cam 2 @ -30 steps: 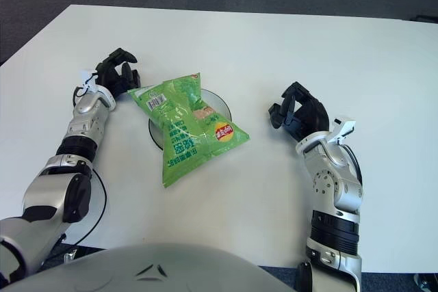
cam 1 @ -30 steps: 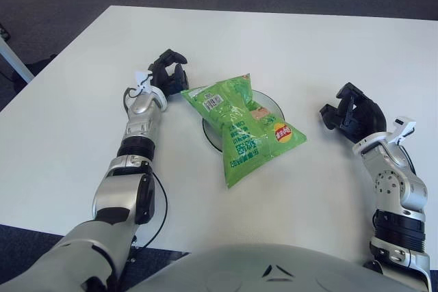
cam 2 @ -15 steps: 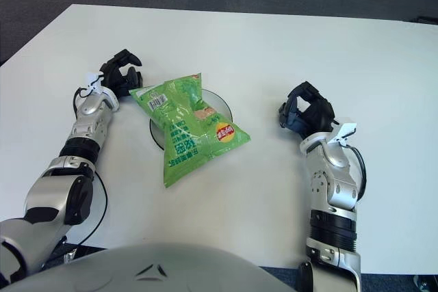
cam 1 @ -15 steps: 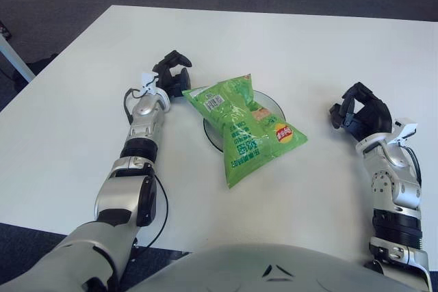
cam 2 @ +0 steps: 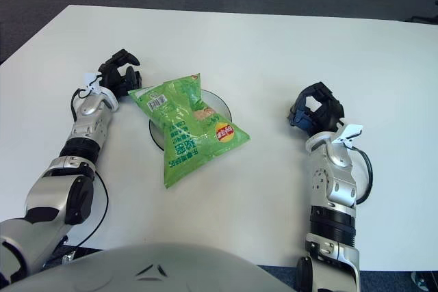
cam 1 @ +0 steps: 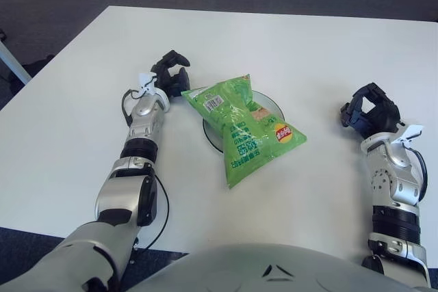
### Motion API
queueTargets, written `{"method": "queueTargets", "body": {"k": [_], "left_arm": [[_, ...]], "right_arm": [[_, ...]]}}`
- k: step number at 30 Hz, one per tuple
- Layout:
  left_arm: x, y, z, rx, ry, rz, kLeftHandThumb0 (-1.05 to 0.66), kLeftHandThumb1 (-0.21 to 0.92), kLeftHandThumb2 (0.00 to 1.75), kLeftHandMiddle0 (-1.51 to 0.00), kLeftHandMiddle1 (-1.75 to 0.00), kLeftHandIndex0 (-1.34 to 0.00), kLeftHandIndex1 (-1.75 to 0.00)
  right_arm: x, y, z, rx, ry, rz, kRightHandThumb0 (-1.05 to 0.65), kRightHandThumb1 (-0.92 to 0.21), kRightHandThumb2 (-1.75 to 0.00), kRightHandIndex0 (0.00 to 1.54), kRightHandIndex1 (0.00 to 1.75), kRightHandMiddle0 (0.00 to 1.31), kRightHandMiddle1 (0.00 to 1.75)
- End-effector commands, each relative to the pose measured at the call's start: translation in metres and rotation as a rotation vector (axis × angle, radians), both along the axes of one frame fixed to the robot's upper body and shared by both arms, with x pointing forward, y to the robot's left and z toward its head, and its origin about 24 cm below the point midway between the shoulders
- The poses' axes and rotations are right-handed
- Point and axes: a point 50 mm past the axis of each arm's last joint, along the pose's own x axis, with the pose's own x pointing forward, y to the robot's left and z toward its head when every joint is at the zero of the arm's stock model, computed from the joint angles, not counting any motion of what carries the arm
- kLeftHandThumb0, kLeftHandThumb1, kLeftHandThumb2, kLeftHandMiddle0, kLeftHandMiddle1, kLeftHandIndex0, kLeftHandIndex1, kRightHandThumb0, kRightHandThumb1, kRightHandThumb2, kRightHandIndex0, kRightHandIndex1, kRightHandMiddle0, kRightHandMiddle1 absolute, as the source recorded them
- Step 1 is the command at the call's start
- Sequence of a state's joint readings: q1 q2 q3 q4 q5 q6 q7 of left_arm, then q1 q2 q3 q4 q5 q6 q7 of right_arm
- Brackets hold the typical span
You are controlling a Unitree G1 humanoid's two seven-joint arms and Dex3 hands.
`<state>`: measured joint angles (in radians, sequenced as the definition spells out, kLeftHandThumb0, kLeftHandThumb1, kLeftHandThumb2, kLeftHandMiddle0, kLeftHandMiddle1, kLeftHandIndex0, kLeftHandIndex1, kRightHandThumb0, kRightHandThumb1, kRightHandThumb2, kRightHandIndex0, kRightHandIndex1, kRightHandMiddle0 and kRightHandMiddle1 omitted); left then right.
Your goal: Put the snack into the plate.
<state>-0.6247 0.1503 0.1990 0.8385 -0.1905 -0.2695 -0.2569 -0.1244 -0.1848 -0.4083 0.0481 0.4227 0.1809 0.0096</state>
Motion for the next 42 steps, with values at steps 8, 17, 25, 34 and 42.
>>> {"method": "queueTargets", "body": {"k": [8,17,25,34,42], "left_arm": [[-0.006,-0.004,-0.030,-0.047,0.156,-0.006,-0.48,0.33,1.30,-1.25,-1.75,-0.60,-1.75],[-0.004,0.000,-0.033,-0.071,0.183,-0.007,-0.48,0.33,1.30,-1.30,-1.75,-0.60,-1.75],[-0.011,0.005,-0.037,-0.055,0.175,0.028,-0.48,0.33,1.31,-1.32,-1.75,-0.61,-1.75],[-0.026,0.008,-0.033,0.005,0.069,0.071,-0.48,0.32,1.31,-1.29,-1.75,-0.61,-1.75],[-0.052,0.015,-0.039,0.013,0.053,0.090,-0.48,0.32,1.31,-1.25,-1.75,-0.61,-1.75]], "right_arm": [[0.006,0.006,-0.027,0.132,0.043,0.008,-0.51,-0.24,-1.42,1.38,1.75,0.68,1.75],[0.014,0.004,-0.028,0.118,0.048,0.017,-0.51,-0.24,-1.42,1.40,1.75,0.68,1.75],[0.018,0.002,-0.029,0.076,0.081,0.020,-0.51,-0.24,-1.41,1.40,1.75,0.67,1.75],[0.021,0.002,-0.034,-0.020,0.215,0.138,-0.50,-0.27,-1.38,1.39,1.75,0.66,1.75],[0.019,-0.002,-0.037,-0.072,0.282,0.231,-0.50,-0.29,-1.36,1.37,1.75,0.64,1.75]]}}
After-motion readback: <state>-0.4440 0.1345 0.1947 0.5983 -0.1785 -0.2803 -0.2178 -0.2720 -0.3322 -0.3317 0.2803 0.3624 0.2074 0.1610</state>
